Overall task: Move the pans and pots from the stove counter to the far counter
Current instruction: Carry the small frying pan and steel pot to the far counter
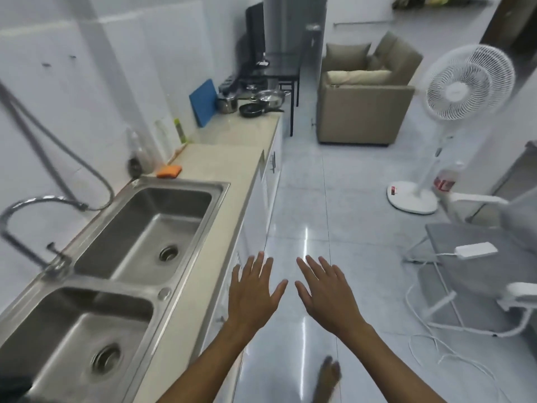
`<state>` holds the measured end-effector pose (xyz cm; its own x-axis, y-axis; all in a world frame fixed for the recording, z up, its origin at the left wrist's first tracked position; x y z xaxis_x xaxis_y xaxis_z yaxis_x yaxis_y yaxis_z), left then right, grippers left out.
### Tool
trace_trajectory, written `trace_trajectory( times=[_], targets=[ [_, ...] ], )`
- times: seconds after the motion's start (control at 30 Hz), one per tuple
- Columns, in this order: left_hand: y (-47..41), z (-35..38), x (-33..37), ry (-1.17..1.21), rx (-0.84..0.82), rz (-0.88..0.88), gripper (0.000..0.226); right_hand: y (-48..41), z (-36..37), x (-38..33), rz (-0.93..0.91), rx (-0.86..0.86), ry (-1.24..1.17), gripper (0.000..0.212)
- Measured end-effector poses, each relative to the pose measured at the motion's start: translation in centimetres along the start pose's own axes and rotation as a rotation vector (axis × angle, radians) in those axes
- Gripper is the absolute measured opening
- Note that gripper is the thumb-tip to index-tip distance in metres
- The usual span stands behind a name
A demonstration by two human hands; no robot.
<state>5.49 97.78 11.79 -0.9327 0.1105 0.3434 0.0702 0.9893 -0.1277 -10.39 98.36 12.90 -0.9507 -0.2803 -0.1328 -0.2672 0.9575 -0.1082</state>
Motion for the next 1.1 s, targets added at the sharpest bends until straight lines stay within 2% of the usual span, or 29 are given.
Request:
trace_trajectory(
  times=[0.27,0.57,0.83,1.1],
  targets=[
    [-24.9,2.1,0.3,-0.006,-0.006,-0.138,0.083,-24.2,-0.2,10.5,-0.085,-0.014,-0.006,0.058],
    [-47.9,2.4,-0.2,0.035,0.059,-0.218,0.08,-47.8,0.3,17.8,-0.199,-0.048,0.007,0.058],
    [-71.7,8.1,-2.6,0.116,0.014,-0.236,0.083,-69.1,4.4,25.8,-0.175,-0.061,0.022,0.058],
    [-94.4,11.4,-3.7,0.156,-0.019,-0.244,0.081,-89.7,4.7,33.3,-0.091,-0.048,-0.044,0.054]
  ],
)
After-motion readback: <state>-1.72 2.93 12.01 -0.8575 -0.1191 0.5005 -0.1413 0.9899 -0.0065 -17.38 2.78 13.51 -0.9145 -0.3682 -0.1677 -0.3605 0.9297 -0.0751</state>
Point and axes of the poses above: each hand's wrist, its own y-axis away from the middle knuckle, its own z-axis out of the palm, x = y × z, the point moved 9 cm from there along -y, towards the middle knuckle, and after that the axes turned 8 degrees about y, right-handed, at the moved point
